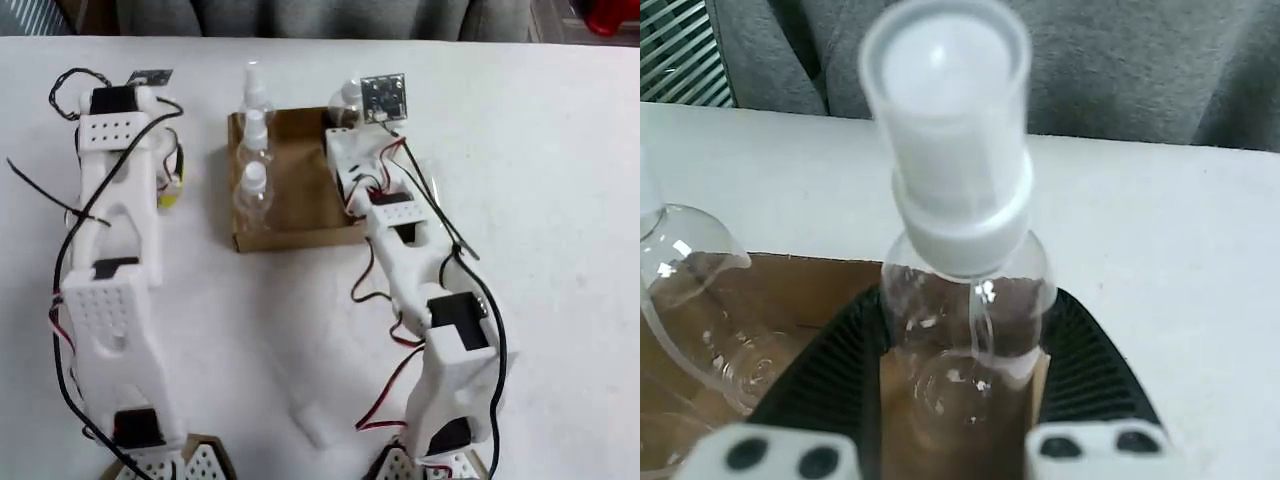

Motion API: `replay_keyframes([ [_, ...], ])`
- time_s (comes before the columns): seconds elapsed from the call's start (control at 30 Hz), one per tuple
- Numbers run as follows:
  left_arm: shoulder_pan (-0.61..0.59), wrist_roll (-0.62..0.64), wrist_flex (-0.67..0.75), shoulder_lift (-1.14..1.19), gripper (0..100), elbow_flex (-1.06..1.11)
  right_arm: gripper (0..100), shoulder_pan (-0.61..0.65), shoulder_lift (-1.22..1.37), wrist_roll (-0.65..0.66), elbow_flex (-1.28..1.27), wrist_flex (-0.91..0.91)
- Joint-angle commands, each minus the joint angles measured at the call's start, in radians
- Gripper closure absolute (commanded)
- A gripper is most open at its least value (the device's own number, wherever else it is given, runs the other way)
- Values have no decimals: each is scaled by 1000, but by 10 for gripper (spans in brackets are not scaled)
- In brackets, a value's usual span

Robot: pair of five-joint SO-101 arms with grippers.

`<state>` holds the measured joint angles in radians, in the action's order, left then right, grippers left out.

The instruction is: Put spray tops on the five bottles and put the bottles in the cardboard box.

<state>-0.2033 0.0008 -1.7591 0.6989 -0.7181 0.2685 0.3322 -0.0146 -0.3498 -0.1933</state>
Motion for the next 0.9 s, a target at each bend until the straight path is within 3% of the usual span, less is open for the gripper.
replay_keyframes([
  [0.0,4,-14,64,-147,983,109,984,-13,-15,12,57,1],
  [0.13,8,-71,219,-245,983,351,983,-12,-13,12,57,1],
  [0.37,8,-64,559,-561,981,806,983,-8,-12,14,77,8],
  [0.57,-2,-72,618,-622,980,988,983,-10,-13,15,101,74],
  [0.7,-35,-133,760,-628,980,1111,983,-12,-12,15,173,194],
  [0.87,-59,-132,918,-621,980,1183,983,-10,-12,15,203,219],
])
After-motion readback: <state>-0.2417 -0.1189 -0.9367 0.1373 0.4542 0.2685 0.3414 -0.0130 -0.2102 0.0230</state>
